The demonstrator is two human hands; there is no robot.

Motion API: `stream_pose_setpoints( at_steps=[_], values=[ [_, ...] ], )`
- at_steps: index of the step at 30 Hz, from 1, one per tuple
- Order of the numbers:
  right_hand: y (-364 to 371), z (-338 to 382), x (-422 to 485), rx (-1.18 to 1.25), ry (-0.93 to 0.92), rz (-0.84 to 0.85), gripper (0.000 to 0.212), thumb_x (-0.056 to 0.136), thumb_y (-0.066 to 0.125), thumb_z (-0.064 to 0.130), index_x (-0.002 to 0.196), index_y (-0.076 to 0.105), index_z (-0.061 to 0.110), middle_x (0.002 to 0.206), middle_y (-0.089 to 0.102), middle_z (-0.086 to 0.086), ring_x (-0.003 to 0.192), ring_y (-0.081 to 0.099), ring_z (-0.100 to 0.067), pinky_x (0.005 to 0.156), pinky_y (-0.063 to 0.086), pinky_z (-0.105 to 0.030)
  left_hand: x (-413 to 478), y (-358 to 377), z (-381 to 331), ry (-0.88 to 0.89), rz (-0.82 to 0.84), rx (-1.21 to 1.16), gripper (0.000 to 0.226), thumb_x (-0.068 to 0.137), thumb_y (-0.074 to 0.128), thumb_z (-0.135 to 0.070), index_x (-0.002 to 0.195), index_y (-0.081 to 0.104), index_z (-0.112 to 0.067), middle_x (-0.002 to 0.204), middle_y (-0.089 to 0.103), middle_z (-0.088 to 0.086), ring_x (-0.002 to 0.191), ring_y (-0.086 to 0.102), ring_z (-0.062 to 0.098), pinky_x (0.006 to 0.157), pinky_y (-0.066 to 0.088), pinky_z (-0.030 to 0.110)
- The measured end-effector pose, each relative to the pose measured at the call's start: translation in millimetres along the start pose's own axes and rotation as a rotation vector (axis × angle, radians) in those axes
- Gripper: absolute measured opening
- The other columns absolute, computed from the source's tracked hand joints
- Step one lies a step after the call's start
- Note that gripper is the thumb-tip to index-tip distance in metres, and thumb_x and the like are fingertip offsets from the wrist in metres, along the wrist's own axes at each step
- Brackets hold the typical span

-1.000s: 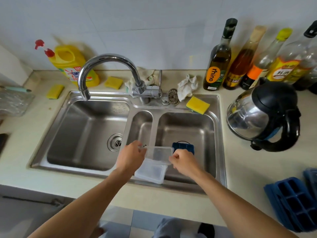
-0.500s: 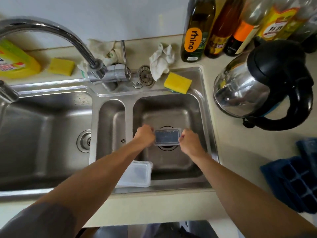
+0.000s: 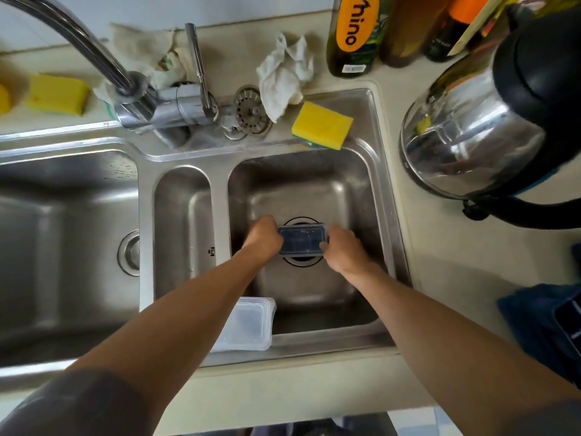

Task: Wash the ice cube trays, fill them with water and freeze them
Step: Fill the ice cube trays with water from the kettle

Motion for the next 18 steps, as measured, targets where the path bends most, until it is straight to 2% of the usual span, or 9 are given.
stream_pose_setpoints(
  at_steps=[3,7,9,12,14,16,18],
  values=[
    [-2.2,-4.5,2.5,0.036,0.031,-0.014,0.024,0.104,0.053,0.018,0.124,0.064,0.011,0.113,0.070,-0.009,0.095,0.065,-0.024,0.072,0.045,-0.030,5.1,-0.9,1.7,-0.013,-0.019,-0.024,0.012,0.092,0.061,-0.003,0.087,0.058,-0.013,0.083,0.062,0.008,0.069,0.060,0.019,0.064,0.050,0.034],
    [-9.8,-5.4,9.8,0.098,0.081,-0.033,0.025,0.105,0.049,0.017,0.118,0.065,0.004,0.108,0.069,-0.011,0.095,0.064,-0.028,0.072,0.043,-0.031,10.6,-1.1,3.1,-0.042,-0.002,-0.091,0.013,0.095,0.058,-0.005,0.084,0.061,-0.010,0.081,0.066,0.010,0.072,0.069,0.027,0.070,0.062,0.041],
    [-9.7,-4.4,12.0,0.098,0.089,-0.018,0.025,0.105,0.048,0.016,0.117,0.065,0.004,0.110,0.070,-0.014,0.095,0.065,-0.029,0.072,0.045,-0.031,13.1,-0.2,3.5,-0.063,0.004,-0.118,0.012,0.095,0.058,-0.006,0.085,0.063,-0.011,0.082,0.067,0.011,0.070,0.069,0.026,0.062,0.060,0.038],
    [-4.9,-3.2,15.0,0.104,0.083,-0.015,0.024,0.105,0.049,0.014,0.118,0.067,0.006,0.101,0.068,-0.008,0.095,0.067,-0.027,0.066,0.046,-0.027,15.3,2.8,6.0,-0.105,0.018,-0.147,0.012,0.096,0.056,-0.006,0.090,0.065,-0.009,0.084,0.068,0.013,0.065,0.068,0.023,0.048,0.051,0.027],
    [-1.5,-3.5,14.6,0.114,0.102,-0.012,0.021,0.104,0.053,0.014,0.119,0.066,0.007,0.095,0.064,-0.003,0.085,0.063,-0.020,0.056,0.041,-0.021,15.6,4.5,5.6,-0.110,0.034,-0.136,0.010,0.095,0.057,-0.006,0.093,0.066,-0.007,0.086,0.068,0.013,0.068,0.069,0.024,0.053,0.055,0.031],
    [2.4,-2.5,16.3,0.129,0.104,0.009,0.020,0.102,0.056,0.011,0.120,0.066,0.012,0.096,0.065,-0.001,0.077,0.057,-0.014,0.053,0.041,-0.019,14.3,5.2,4.9,-0.115,0.065,-0.110,0.011,0.095,0.057,-0.007,0.098,0.067,-0.006,0.090,0.068,0.014,0.074,0.070,0.027,0.058,0.058,0.035],
    [5.6,-3.0,18.6,0.165,0.129,0.049,0.021,0.101,0.055,0.007,0.112,0.064,0.023,0.089,0.061,0.003,0.070,0.055,-0.010,0.050,0.046,-0.020,11.2,7.6,5.2,-0.125,0.118,-0.088,0.015,0.092,0.059,-0.004,0.104,0.069,-0.003,0.096,0.069,0.017,0.080,0.071,0.031,0.054,0.055,0.033]
  ],
)
Point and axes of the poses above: each hand's wrist, its own x-axis towards the middle knuckle, its own y-axis out of the palm, z = x × y, the point moved 6 cm from there along x, towards the middle knuckle
